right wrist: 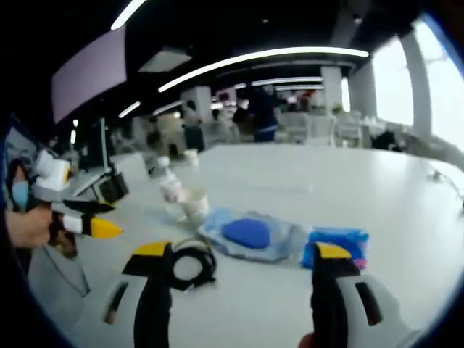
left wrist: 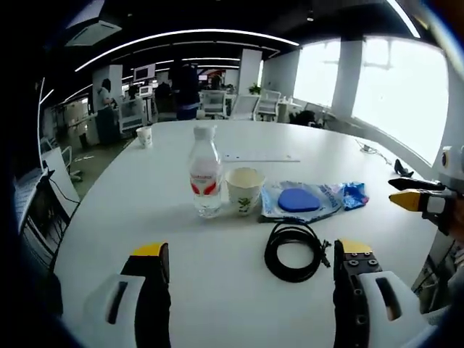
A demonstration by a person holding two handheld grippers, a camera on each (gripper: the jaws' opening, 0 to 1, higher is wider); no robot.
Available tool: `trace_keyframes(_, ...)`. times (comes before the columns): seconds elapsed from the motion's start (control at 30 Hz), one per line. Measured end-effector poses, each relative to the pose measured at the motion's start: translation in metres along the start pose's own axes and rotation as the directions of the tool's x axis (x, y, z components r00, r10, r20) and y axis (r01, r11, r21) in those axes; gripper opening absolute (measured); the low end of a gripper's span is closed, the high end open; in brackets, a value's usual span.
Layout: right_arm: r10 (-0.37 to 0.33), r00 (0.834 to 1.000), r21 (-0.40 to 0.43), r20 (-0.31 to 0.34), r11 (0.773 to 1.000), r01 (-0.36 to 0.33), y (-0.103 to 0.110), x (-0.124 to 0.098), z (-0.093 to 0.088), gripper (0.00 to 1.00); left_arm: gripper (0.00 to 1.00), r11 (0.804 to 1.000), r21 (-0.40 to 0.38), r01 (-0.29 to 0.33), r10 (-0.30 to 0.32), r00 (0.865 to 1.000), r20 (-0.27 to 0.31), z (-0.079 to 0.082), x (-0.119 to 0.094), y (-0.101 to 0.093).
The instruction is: Arrange the tabletop items into an orderly group along one side of the table until the central work area is clear of visible clutter.
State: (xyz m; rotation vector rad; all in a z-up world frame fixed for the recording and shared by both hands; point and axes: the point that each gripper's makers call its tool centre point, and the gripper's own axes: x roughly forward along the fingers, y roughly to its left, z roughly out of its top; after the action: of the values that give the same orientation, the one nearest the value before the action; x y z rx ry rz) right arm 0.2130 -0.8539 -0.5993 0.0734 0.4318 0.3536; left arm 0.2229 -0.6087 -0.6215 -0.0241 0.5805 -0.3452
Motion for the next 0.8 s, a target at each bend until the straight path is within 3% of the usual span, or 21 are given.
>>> trace_keyframes(0.3, 0.030, 0.999, -0.019, -0.021, 0.999, -0.031, 0.024, 0.009, -0.003, 0.74, 0.93, 1.000, -0.012, 0.002, -0.002, 1.000, -0.005, -0.005, 0.001, 0.013)
trace_keyframes(0.8, 0.069, 0.994, -0.003, -0.083, 0.998, -0.070, 0.032, 0.036, -0.018, 0.71, 0.91, 0.998, -0.042, 0.038, -0.040, 0.997, -0.059, -0.024, 0.035, -0.007)
